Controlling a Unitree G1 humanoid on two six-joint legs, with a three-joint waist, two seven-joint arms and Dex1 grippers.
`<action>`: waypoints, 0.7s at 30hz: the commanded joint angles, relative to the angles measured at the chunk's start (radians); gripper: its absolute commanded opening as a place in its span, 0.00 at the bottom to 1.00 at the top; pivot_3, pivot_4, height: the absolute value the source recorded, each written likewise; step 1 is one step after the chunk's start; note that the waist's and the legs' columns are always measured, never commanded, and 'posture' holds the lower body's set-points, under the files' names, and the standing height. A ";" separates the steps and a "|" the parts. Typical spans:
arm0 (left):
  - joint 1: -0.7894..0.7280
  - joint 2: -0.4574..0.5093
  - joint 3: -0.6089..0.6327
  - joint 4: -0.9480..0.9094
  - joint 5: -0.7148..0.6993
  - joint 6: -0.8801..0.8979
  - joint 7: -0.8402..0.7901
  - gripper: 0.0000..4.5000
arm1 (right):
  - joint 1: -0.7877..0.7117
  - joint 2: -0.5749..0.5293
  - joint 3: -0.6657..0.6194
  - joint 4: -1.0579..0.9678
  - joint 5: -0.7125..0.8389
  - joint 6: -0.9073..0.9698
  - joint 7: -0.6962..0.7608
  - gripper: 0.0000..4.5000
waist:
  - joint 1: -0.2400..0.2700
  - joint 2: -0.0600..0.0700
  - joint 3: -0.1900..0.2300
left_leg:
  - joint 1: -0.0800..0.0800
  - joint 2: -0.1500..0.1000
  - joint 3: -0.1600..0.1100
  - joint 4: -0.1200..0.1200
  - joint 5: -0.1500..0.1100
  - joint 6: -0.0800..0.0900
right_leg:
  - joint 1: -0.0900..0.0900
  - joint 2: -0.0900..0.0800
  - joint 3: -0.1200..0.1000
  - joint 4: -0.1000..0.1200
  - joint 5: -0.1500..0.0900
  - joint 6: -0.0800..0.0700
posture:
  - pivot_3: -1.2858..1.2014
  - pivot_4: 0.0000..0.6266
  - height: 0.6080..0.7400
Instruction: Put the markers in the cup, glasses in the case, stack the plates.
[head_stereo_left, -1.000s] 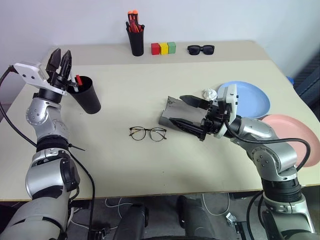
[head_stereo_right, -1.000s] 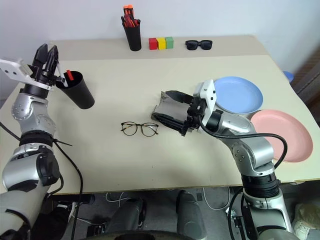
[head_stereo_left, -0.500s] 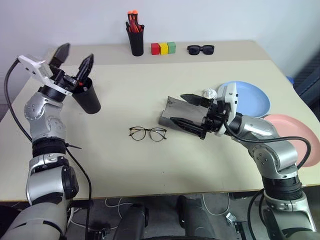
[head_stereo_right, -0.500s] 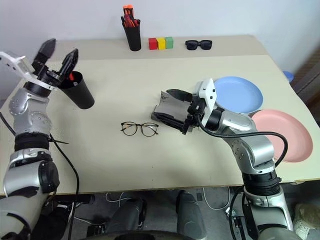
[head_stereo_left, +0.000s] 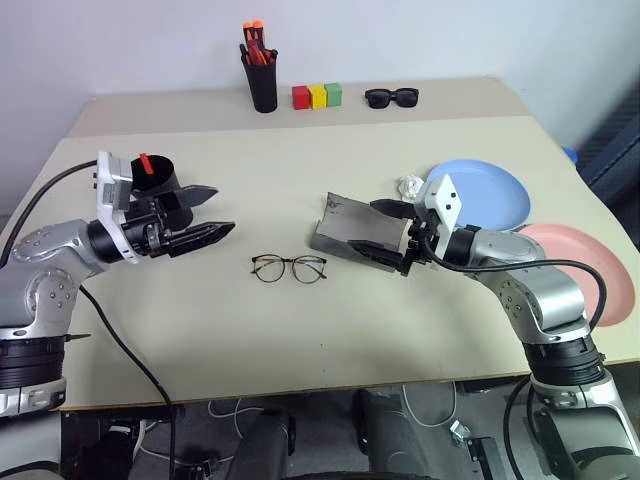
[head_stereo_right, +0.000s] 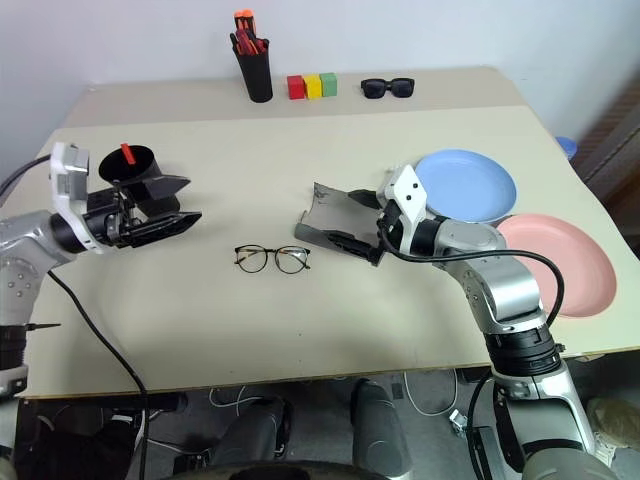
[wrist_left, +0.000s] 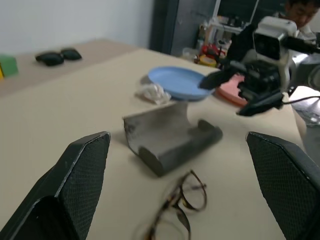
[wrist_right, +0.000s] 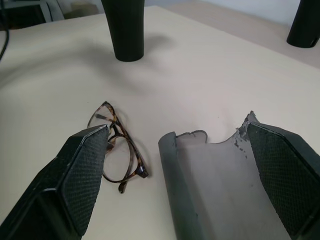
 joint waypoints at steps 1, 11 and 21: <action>-0.014 0.025 0.013 -0.004 0.048 -0.045 -0.005 0.99 | -0.036 -0.012 0.033 0.023 -0.046 0.044 -0.019 1.00 | 0.001 0.000 0.000 | 0.000 0.000 0.000 0.000 0.000 0.000 | 0.000 0.000 0.000 0.000 0.000 0.000 | 0.52 0.24 1.00; -0.002 0.019 0.028 -0.012 0.046 -0.008 -0.003 0.99 | -0.079 0.044 0.012 0.040 -0.020 0.084 -0.026 1.00 | -0.002 0.000 0.000 | -0.001 0.000 0.000 0.000 0.000 0.000 | -0.001 0.000 0.000 0.000 0.000 0.000 | 0.52 0.24 1.00; -0.117 -0.117 -0.118 0.012 0.118 -0.043 0.046 0.99 | -0.065 0.074 -0.103 0.018 0.070 0.001 -0.006 1.00 | 0.013 0.000 0.000 | -0.001 0.000 0.000 0.000 0.000 0.000 | -0.001 0.000 0.000 0.000 0.000 0.000 | 0.52 0.24 1.00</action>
